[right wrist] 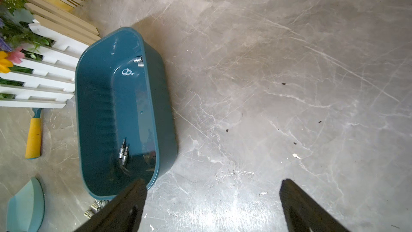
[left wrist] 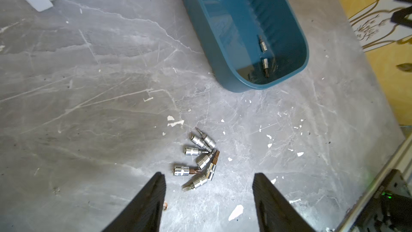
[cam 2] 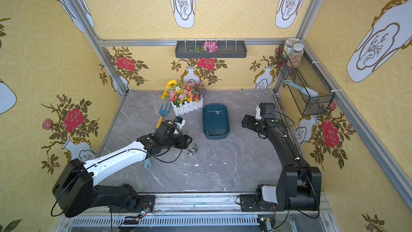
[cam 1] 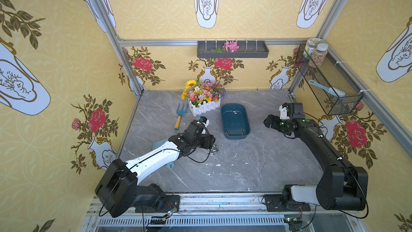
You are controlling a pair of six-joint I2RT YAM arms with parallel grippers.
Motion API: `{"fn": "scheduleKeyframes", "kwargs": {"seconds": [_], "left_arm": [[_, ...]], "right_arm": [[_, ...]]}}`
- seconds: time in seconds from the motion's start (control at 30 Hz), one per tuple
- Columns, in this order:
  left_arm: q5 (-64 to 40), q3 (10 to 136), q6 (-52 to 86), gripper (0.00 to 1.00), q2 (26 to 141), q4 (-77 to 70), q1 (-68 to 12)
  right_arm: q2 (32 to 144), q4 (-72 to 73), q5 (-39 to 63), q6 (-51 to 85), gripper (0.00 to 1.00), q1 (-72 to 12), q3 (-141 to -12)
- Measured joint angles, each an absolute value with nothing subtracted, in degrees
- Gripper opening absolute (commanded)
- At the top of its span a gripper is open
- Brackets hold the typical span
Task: Put the bit on the desktop into the storage box
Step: Pick up the screwdriver bit from the center of the board.
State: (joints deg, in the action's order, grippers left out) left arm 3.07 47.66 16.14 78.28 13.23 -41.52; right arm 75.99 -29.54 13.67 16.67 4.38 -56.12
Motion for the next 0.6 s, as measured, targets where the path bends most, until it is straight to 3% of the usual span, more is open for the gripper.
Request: {"fn": "scheduleKeyframes", "kwargs": {"seconds": [0.3, 0.6], "left_arm": [[6.5, 54.2, 14.6, 0.44, 88.1, 21.1, -47.6], [6.7, 59.0, 13.1, 0.35, 95.5, 25.4, -50.6]], "right_arm": [[76.0, -28.3, 17.3, 16.4, 0.97, 7.6, -53.3], [76.5, -28.3, 18.0, 16.4, 0.97, 8.4, -53.3]]}}
